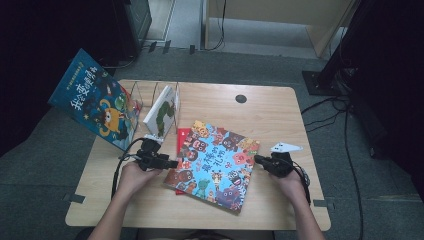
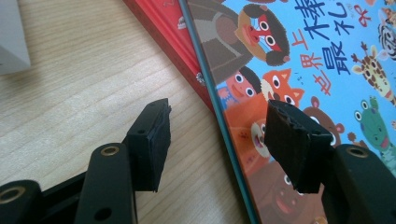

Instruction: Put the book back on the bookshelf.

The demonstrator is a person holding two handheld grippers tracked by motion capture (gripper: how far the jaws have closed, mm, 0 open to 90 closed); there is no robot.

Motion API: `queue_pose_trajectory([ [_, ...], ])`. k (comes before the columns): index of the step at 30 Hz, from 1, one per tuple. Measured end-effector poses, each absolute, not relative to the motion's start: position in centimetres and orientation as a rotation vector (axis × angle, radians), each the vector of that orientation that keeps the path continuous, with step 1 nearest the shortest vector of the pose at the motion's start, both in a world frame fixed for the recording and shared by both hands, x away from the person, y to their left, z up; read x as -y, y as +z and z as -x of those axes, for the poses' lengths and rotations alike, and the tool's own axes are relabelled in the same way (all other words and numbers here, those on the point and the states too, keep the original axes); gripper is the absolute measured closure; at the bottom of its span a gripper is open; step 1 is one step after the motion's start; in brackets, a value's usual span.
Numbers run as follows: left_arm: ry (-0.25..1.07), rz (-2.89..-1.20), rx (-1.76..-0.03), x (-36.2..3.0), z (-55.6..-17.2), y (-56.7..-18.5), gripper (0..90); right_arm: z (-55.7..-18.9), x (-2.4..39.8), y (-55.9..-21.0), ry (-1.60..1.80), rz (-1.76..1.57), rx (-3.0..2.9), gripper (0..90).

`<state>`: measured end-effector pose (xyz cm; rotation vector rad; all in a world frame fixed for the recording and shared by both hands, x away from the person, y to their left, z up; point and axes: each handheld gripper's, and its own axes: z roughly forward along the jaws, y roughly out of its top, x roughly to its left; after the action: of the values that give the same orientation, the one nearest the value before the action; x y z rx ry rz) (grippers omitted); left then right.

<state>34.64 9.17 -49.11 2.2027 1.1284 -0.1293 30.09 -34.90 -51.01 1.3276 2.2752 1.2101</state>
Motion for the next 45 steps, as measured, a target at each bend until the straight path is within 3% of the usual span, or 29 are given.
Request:
queue_pose_trajectory([
  [8, -0.133, -2.213, -1.116, -8.7, -34.8, -49.4, 37.6, -30.3, 34.5, -51.1, 1.207, -1.331, -2.262, 90.0],
  [15, -0.06, -2.239, -1.115, -8.3, -34.7, -49.4, 25.3, -30.0, 34.5, -51.1, 1.189, -1.342, -2.293, 90.0],
  [29, -0.059, -2.243, -1.106, -7.9, -34.6, -49.4, 24.0, -28.4, 33.8, -50.9, 1.167, -1.269, -2.348, 90.0],
  [35, -0.127, -2.218, -1.118, -7.8, -34.7, -49.4, 29.5, -28.4, 33.7, -50.9, 1.172, -1.281, -2.347, 90.0],
  [45, -0.151, -2.207, -1.118, -7.7, -34.8, -49.4, 30.2, -28.7, 32.7, -51.1, 1.192, -1.273, -2.344, 90.0],
])
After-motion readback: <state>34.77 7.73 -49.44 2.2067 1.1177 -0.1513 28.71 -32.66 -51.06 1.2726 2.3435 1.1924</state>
